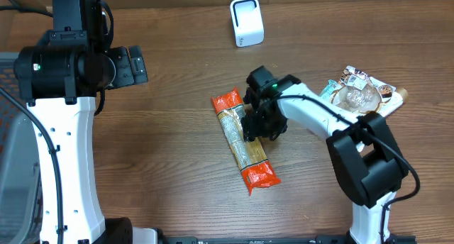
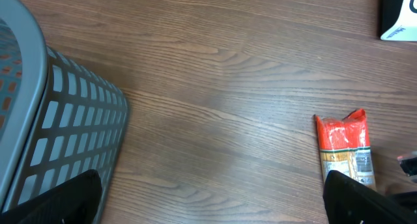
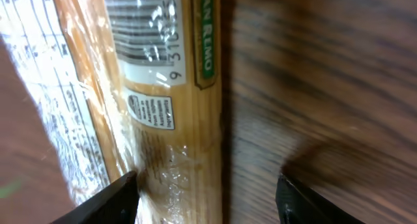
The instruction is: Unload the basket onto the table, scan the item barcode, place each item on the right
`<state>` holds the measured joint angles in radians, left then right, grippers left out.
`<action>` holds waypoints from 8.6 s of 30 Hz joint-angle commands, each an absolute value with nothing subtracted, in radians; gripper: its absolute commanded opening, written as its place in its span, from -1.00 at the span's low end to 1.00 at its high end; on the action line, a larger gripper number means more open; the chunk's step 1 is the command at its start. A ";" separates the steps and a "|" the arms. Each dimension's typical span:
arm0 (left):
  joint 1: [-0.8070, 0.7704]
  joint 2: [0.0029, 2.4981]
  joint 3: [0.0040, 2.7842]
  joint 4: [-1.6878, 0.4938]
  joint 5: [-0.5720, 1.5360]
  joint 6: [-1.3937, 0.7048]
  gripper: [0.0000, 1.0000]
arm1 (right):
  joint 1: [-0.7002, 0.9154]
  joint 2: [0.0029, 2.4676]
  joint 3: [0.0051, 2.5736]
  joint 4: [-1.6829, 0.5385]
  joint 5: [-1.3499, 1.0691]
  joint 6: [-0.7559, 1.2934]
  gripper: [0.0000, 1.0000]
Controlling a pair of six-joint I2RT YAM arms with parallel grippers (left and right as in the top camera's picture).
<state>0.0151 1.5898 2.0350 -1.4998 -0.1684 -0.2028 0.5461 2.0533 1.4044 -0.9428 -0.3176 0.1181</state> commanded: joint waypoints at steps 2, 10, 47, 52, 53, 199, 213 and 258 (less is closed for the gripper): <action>0.019 1.586 2.040 -1.499 -0.164 -0.209 1.00 | 0.527 2.090 1.386 -0.955 -0.531 0.043 0.36; 0.019 1.586 2.040 -1.499 -0.164 -0.209 1.00 | 0.523 2.090 1.309 -0.883 -0.579 0.045 -0.82; 0.019 1.586 2.040 -1.499 -0.164 -0.209 1.00 | 0.667 1.958 1.516 -1.088 0.074 0.124 0.66; 0.019 1.586 2.040 -1.499 -0.164 -0.209 1.00 | 0.577 1.959 1.475 -1.059 -0.258 -0.014 0.75; 0.019 1.586 2.040 -1.499 -0.164 -0.209 0.99 | 0.575 1.959 1.464 -1.052 -0.268 -0.014 0.79; 0.012 1.586 2.040 -1.499 -0.164 -0.209 0.99 | 0.385 1.664 1.900 -0.856 -0.074 -0.047 -0.93; 0.013 1.586 2.040 -1.499 -0.164 -0.209 0.99 | -0.028 1.567 1.675 -1.250 -0.421 0.098 -0.93; 0.013 1.586 2.040 -1.499 -0.164 -0.209 1.00 | -0.275 1.411 1.599 -1.245 -0.570 0.049 0.07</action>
<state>0.0147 1.5898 2.0350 -1.4994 -0.1684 -0.2028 -0.3088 1.4178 1.5845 -1.2377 -0.5308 0.0761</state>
